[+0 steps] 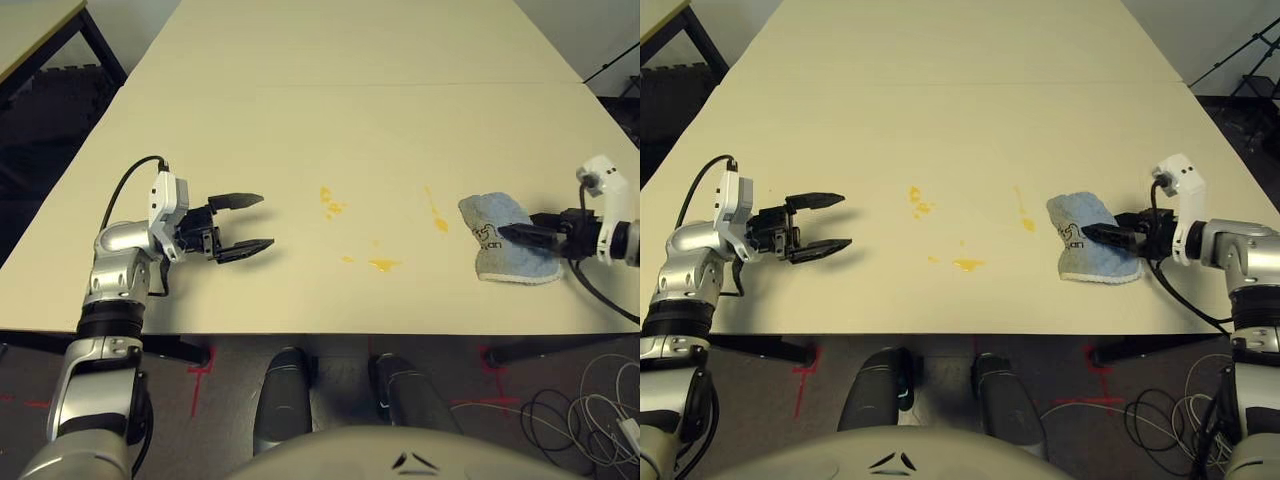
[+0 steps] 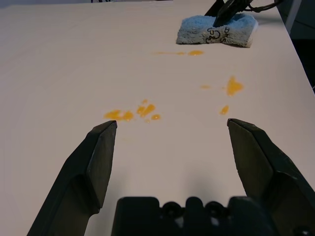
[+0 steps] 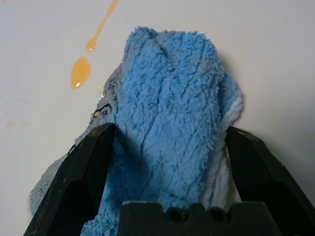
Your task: Wipe the water off the table with a rag.
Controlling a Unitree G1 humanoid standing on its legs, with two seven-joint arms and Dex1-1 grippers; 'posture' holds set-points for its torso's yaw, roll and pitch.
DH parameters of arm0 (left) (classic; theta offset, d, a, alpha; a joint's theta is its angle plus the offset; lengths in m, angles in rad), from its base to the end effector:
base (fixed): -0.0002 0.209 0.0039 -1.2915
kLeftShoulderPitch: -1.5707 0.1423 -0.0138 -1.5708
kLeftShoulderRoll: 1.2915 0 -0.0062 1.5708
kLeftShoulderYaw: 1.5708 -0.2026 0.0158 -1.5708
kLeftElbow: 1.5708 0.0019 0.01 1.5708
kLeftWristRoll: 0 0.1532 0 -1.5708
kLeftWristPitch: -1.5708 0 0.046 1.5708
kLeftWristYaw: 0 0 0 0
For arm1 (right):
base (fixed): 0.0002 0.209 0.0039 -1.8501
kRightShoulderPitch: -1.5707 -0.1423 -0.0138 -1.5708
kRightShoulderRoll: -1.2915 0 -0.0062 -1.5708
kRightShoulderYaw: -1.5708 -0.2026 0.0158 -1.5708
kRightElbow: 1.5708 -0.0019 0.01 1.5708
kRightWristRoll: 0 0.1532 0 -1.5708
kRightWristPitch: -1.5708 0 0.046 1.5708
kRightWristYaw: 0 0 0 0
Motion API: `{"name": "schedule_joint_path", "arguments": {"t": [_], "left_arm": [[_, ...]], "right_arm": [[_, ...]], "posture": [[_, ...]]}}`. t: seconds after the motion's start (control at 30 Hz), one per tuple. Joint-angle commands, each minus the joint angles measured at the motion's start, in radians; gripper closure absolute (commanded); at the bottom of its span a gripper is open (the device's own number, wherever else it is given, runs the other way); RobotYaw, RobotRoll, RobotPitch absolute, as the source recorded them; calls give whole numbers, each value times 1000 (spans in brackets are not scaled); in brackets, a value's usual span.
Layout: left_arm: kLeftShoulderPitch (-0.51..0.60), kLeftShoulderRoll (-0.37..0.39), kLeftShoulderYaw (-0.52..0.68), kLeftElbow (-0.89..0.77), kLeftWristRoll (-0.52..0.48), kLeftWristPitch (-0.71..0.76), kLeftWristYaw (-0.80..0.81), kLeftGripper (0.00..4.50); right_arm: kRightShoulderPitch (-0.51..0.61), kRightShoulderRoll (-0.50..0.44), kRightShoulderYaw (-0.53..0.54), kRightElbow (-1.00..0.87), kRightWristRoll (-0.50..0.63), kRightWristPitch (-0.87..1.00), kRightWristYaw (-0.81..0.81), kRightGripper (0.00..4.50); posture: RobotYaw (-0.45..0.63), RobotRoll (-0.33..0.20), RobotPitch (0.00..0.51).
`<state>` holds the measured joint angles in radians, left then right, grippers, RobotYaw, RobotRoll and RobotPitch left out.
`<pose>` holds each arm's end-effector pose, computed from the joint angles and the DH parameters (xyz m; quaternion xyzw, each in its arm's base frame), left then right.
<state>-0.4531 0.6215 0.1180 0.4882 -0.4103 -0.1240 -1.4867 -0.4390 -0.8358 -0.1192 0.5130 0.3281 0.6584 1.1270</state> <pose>0.2974 0.3112 0.1165 0.1164 -0.0261 -0.5789 0.8066 0.2712 -0.3695 0.1212 0.0416 0.3041 0.3013 0.9028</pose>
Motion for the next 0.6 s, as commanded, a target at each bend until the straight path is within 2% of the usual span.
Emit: {"name": "schedule_joint_path", "arguments": {"t": [0.03, 0.1, 0.2, 0.5, 0.57, 0.6], "left_arm": [[-10, -1, -11, 30, 5, -12, -17, 0], [-23, -6, -14, 43, 8, -15, -17, 0], [-36, -14, -16, 50, 6, -13, -14, 0], [-24, -10, -17, 47, 7, -21, -17, 0], [-16, -8, -15, 43, 6, -22, -17, 0], [-11, -6, -13, 41, 6, -24, -17, 0]], "right_arm": [[38, 26, 32, -29, -2, 38, -7, 48], [44, 35, 29, -31, -4, 41, -19, 48], [47, 44, 24, -17, -10, 36, -38, 642], [22, 41, -5, 1, 5, 34, -53, 3884], [1, 42, -23, 15, 20, 36, -50, 4218], [-17, 42, -39, 28, 32, 38, -50, 4228]], "posture": [[46, 0, 144], [40, 0, 141], [34, 0, 139], [45, 0, 138], [48, 0, 139], [54, 0, 140]]}}
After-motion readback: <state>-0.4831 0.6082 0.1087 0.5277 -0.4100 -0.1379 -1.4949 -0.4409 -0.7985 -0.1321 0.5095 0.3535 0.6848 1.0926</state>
